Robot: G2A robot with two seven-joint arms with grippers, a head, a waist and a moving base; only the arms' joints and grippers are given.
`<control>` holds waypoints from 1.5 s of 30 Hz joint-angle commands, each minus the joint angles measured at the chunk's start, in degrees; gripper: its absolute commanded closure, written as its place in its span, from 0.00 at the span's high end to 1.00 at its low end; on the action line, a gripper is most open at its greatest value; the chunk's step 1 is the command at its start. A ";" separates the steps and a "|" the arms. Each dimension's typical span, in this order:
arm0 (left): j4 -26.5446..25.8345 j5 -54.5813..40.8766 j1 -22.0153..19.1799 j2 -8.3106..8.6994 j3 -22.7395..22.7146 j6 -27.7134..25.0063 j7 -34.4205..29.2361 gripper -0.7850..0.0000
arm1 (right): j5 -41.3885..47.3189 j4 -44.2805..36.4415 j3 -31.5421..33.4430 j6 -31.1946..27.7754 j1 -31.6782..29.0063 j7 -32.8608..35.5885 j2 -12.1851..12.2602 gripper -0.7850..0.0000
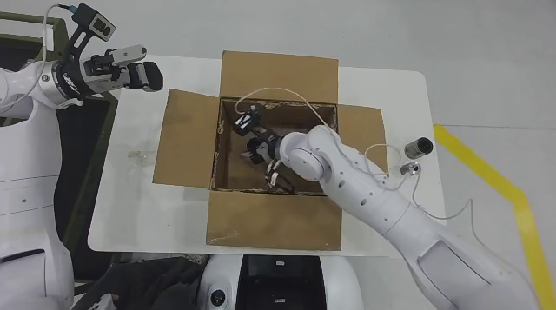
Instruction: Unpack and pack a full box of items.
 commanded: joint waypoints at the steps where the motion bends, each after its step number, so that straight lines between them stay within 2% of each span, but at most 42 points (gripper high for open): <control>1: 0.00 0.00 0.00 0.00 0.00 0.00 0.00 1.00 | -1.21 -2.17 0.62 0.37 -0.85 0.19 0.35 0.75; 4: 0.00 0.00 0.00 0.00 0.00 0.00 0.00 1.00 | -3.27 -6.34 2.07 0.93 -2.76 1.16 1.18 0.80; 10: 0.00 0.00 0.00 0.00 0.00 0.00 0.00 1.00 | -7.04 -16.02 7.07 0.95 -7.71 3.08 3.46 0.82; 17: 0.00 0.00 0.00 0.00 0.00 0.00 0.00 1.00 | -9.48 -26.16 14.51 -2.19 -14.55 3.97 6.16 0.87; 36: 0.00 0.00 0.00 0.00 0.00 0.00 0.00 1.00 | -7.73 -43.11 33.47 -8.17 -31.46 -1.15 10.66 0.87; 45: 0.00 0.00 0.00 0.00 0.00 0.00 0.00 1.00 | -6.75 -48.78 43.07 -8.18 -39.62 -5.14 12.11 0.87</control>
